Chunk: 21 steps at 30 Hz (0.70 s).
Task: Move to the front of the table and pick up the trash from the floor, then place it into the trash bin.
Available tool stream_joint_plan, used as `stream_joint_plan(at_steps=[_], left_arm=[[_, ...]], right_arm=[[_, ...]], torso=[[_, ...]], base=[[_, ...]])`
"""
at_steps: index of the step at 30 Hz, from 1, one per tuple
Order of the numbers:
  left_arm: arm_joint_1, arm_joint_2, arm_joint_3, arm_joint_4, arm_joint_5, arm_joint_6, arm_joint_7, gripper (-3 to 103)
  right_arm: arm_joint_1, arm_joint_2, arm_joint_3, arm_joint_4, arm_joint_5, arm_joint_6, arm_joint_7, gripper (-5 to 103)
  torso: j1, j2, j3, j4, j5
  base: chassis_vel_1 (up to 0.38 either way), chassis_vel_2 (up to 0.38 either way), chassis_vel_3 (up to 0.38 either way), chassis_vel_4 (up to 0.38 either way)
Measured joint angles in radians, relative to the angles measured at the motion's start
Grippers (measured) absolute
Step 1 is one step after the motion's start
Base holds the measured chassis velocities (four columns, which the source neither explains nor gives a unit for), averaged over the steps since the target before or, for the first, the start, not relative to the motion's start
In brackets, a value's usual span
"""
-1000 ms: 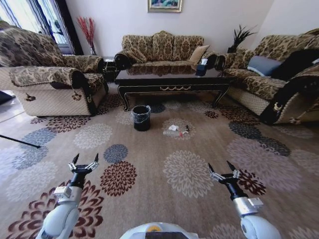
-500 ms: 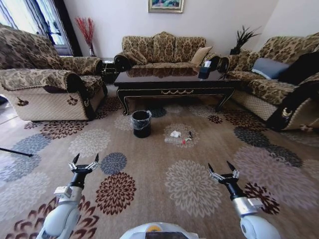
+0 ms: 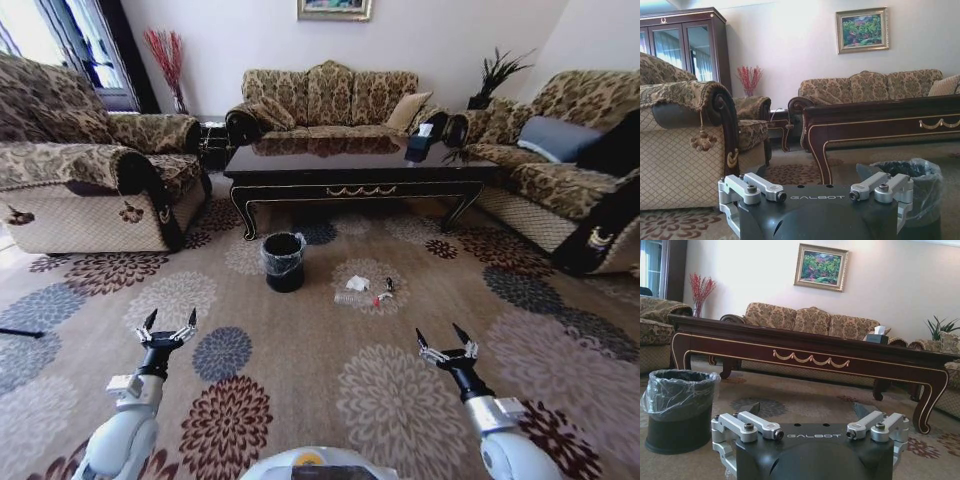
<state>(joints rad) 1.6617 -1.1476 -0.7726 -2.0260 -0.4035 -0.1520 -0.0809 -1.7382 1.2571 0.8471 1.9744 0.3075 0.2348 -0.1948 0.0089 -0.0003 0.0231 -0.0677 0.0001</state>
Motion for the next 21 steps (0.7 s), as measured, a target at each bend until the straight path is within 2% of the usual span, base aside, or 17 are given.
stream_joint_plan(at_steps=[21], left_arm=[[-0.007, -0.002, -0.004, 0.009, 0.0, -0.001, -0.009, 100]], right_arm=[[-0.004, 0.006, -0.007, 0.009, -0.004, -0.004, 0.003, 100]], torso=[[0.0, 0.0, 0.0, -0.0002, -0.0003]], base=[[-0.211, 0.212, 0.214, -0.214]])
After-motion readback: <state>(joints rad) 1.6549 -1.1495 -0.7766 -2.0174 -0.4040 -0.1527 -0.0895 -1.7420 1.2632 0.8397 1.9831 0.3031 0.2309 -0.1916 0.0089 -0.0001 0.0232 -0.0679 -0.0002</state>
